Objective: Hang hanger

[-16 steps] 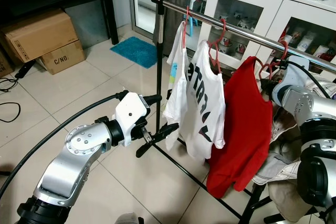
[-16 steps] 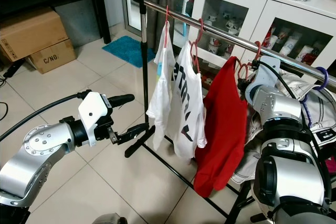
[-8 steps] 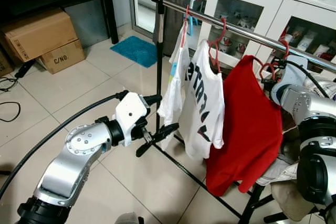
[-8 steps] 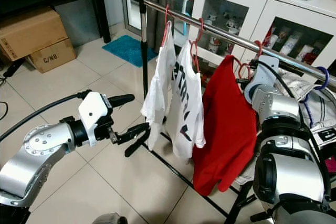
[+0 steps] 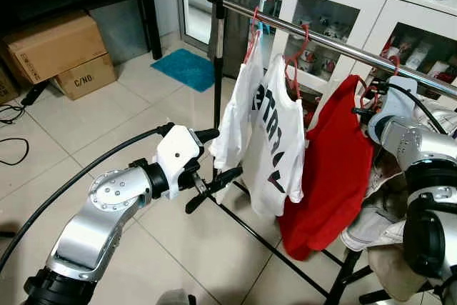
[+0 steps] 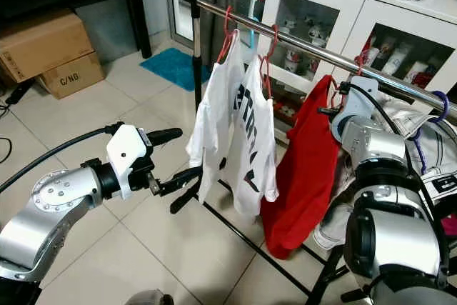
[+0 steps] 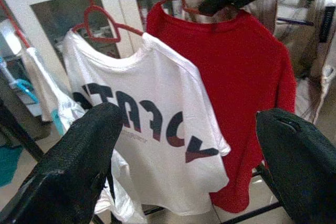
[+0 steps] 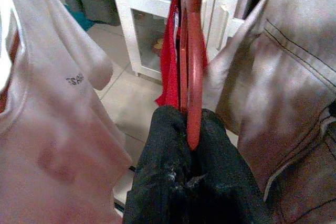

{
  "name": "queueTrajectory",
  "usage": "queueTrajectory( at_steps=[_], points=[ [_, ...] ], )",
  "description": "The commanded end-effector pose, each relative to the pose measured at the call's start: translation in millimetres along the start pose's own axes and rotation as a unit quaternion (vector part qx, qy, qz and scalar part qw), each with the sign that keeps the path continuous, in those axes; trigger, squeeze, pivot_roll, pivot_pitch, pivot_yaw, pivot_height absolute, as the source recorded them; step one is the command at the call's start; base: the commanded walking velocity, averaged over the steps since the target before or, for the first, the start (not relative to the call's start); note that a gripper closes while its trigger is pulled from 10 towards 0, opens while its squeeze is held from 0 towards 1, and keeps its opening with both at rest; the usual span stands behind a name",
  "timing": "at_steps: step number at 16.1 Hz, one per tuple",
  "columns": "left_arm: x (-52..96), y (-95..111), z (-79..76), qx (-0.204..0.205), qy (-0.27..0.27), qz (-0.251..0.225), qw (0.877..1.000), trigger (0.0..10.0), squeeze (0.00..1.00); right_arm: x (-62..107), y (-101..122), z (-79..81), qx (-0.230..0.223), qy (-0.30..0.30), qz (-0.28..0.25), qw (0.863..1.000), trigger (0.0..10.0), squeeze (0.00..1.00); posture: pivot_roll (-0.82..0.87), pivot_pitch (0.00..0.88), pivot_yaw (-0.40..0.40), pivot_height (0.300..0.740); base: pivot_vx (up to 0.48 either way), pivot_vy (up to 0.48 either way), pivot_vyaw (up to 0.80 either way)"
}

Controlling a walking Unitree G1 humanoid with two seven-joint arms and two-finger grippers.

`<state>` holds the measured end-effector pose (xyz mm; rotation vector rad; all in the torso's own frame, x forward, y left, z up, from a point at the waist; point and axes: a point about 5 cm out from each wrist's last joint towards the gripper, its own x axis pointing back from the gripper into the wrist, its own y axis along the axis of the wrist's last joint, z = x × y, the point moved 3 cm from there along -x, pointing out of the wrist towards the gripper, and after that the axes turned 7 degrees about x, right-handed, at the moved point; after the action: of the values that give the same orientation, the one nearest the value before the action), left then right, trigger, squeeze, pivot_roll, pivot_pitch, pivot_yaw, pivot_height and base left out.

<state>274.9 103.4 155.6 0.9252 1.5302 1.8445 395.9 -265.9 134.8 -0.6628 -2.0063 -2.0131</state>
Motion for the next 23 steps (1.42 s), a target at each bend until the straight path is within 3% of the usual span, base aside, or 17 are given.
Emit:
queueTrajectory(
  at_steps=[1, 3, 4, 5, 6, 8, 10, 11, 13, 14, 15, 16, 17, 20, 23],
  points=[
    [1.4, 4, 4.4, -0.001, 0.017, -0.007, 1.0, 10.0, 0.78, 4.2, 10, 0.8, -0.001, 0.007, -0.02, 1.0, 0.0, 0.0, 0.05, 0.005, -0.051, 0.74, 0.0, 0.0, 0.0],
    [2.8, 7, 5.5, 0.013, 0.034, -0.02, 0.999, 10.0, 0.75, 14.2, 19, 2.7, -0.002, 0.014, -0.047, 0.999, 0.0, 0.0, 0.05, 0.014, -0.055, 0.74, 0.0, 0.0, 0.0],
    [4.3, 7, 8.1, 0.013, 0.059, -0.024, 0.998, 10.0, 0.53, 23.1, 22, 4.0, -0.003, 0.018, -0.062, 0.998, 0.0, 0.0, 0.05, 0.021, -0.055, 0.74, 0.0, 0.0, 0.0],
    [5.1, 6, 11.4, 0.017, 0.08, -0.023, 0.996, 10.0, 0.5, 28.1, 22, 4.9, -0.001, 0.02, -0.068, 0.997, 0.0, 0.0, 0.05, 0.026, -0.055, 0.74, 0.0, 0.0, 0.0],
    [6.9, 5, 15.5, 0.019, 0.108, -0.025, 0.994, 10.0, 0.32, 37.2, 15, 7.4, 0.012, 0.023, -0.064, 0.998, 0.0, 0.0, 0.05, 0.031, -0.056, 0.74, 0.0, 0.0, 0.0],
    [11.0, 1, 19.7, 0.031, 0.149, -0.02, 0.988, 10.0, 0.29, 57.6, 5, 17.1, 0.021, 0.03, -0.077, 0.996, 0.3, 0.0, 0.06, 0.041, -0.06, 0.74, 0.0, 0.0, 0.0],
    [11.9, 1, 20.3, 0.036, 0.162, -0.018, 0.986, 10.0, 0.28, 67.7, 6, 23.8, 0.014, 0.034, -0.095, 0.995, 0.5, 0.0, 0.06, 0.041, -0.061, 0.74, 0.0, 0.0, 0.0],
    [12.6, 2, 21.0, 0.037, 0.172, -0.023, 0.984, 10.0, 0.18, 77.0, 6, 32.8, 0.001, 0.046, -0.111, 0.993, 0.0, 0.0, 0.07, 0.043, -0.062, 0.74, 0.0, 0.0, 0.0],
    [14.0, 6, 25.3, 0.04, 0.192, -0.035, 0.98, 10.0, 0.07, 92.9, -3, 51.0, -0.018, 0.074, -0.121, 0.99, 0.0, 0.0, 0.07, 0.043, -0.063, 0.74, 0.0, 0.0, 0.0],
    [15.1, 9, 25.1, 0.034, 0.2, -0.04, 0.978, 10.0, 0.0, 102.8, -8, 58.5, -0.03, 0.086, -0.135, 0.987, 3.8, 0.0, 0.07, 0.048, -0.063, 0.74, 0.0, 0.0, 0.0],
    [15.7, 8, 23.7, 0.034, 0.201, -0.04, 0.978, 10.0, 0.0, 105.1, -10, 59.8, -0.032, 0.086, -0.137, 0.986, 3.8, 0.0, 0.07, 0.051, -0.064, 0.74, 0.0, 0.0, 0.0],
    [17.2, 5, 20.2, 0.036, 0.205, -0.038, 0.977, 10.0, 0.0, 108.9, -19, 60.6, -0.028, 0.076, -0.137, 0.987, 5.3, 0.0, 0.07, 0.05, -0.063, 0.74, 0.0, 0.0, 0.0],
    [18.0, 4, 18.2, 0.04, 0.208, -0.039, 0.977, 10.0, 0.0, 111.3, -25, 61.5, -0.029, 0.072, -0.131, 0.988, 10.0, 0.0, 0.07, 0.05, -0.061, 0.74, 0.0, 0.0, 0.0],
    [17.3, 1, 16.4, 0.043, 0.213, -0.035, 0.975, 10.0, 0.0, 120.0, -35, 65.5, -0.025, 0.068, -0.133, 0.988, 10.0, 0.0, 0.06, 0.043, -0.059, 0.74, 0.0, 0.0, 0.0],
    [18.1, -1, 15.3, 0.049, 0.219, -0.036, 0.974, 10.0, 0.0, 126.0, -50, 70.7, 0.019, 0.072, -0.123, 0.99, 10.0, 0.0, 0.06, 0.039, -0.062, 0.74, 0.0, 0.0, 0.0]
  ],
)
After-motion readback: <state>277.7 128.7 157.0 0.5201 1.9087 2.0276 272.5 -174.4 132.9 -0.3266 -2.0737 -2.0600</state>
